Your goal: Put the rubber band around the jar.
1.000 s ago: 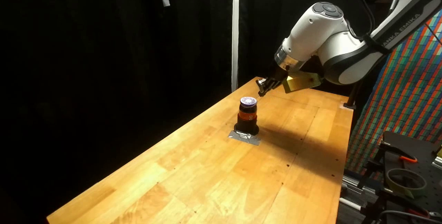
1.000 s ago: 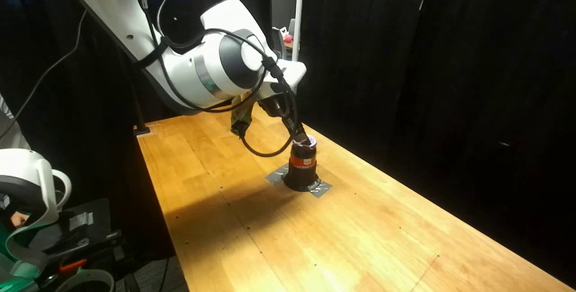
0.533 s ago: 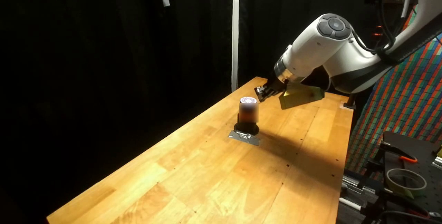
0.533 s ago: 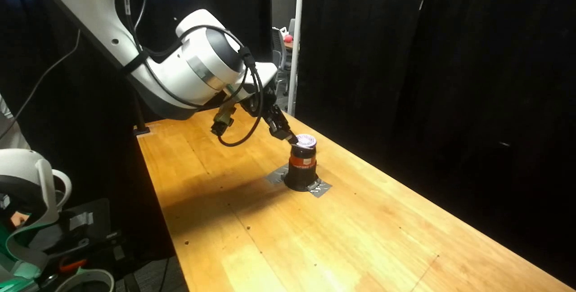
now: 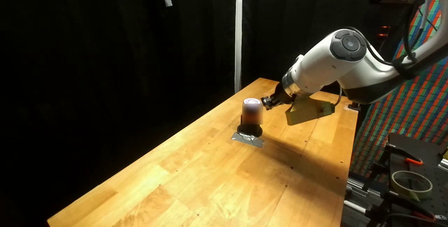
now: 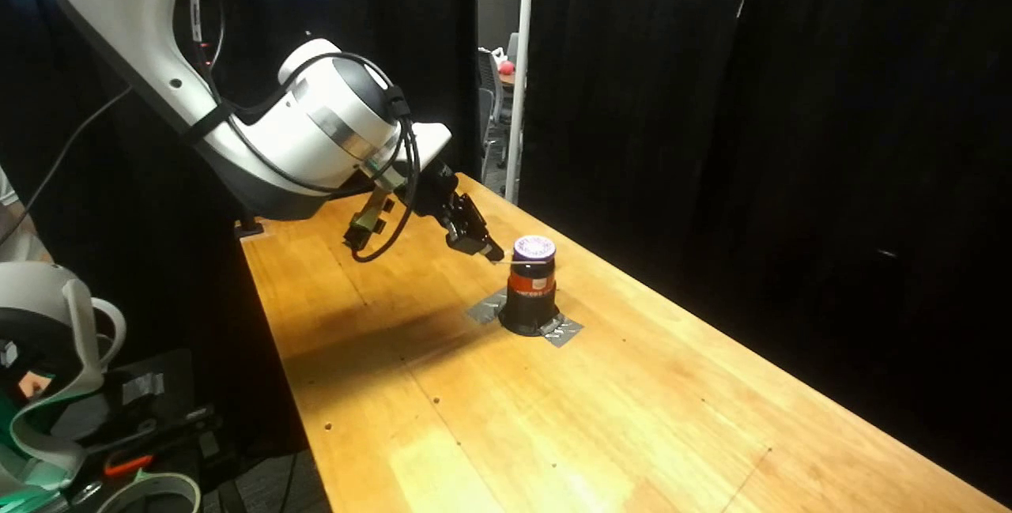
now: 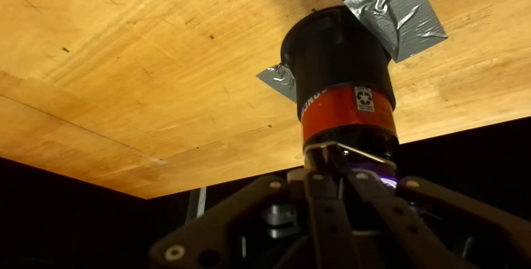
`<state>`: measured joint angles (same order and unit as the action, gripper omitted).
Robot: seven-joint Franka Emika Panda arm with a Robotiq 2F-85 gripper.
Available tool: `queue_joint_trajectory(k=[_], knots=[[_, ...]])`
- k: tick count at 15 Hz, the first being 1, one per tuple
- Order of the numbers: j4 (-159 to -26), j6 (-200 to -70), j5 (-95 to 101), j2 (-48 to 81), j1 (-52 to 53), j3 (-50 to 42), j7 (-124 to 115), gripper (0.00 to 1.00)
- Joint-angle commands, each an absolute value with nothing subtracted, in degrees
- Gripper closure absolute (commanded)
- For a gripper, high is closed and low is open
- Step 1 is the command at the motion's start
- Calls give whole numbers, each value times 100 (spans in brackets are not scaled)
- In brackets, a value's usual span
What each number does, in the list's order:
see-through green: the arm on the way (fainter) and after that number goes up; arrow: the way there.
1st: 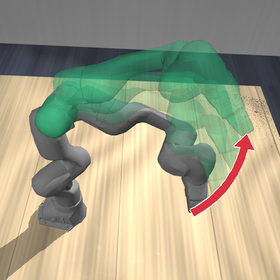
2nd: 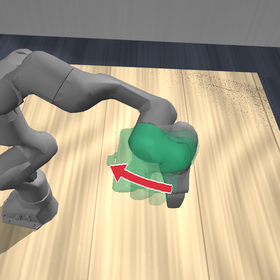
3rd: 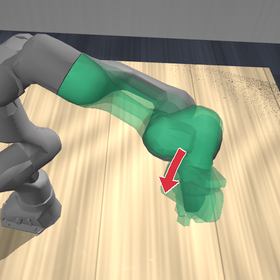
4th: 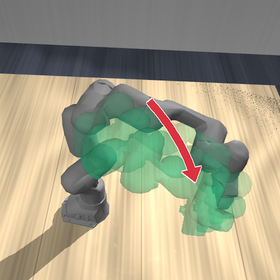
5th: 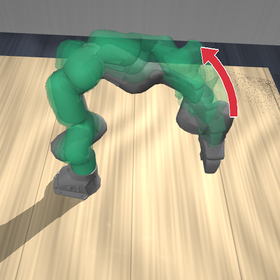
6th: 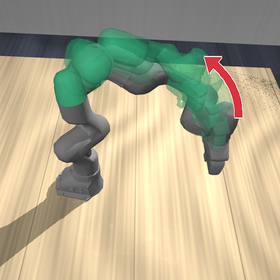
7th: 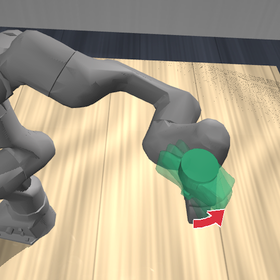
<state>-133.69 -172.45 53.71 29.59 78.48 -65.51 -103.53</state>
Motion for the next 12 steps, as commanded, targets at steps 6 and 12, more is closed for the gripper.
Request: queue_joint_trajectory(k=[6, 12], knots=[[-13486, -17510, 5867, 4240, 9326, -7767, -12028, 92], [-13626, -17531, 6141, 4232, 9485, -7911, -12390, 91]])
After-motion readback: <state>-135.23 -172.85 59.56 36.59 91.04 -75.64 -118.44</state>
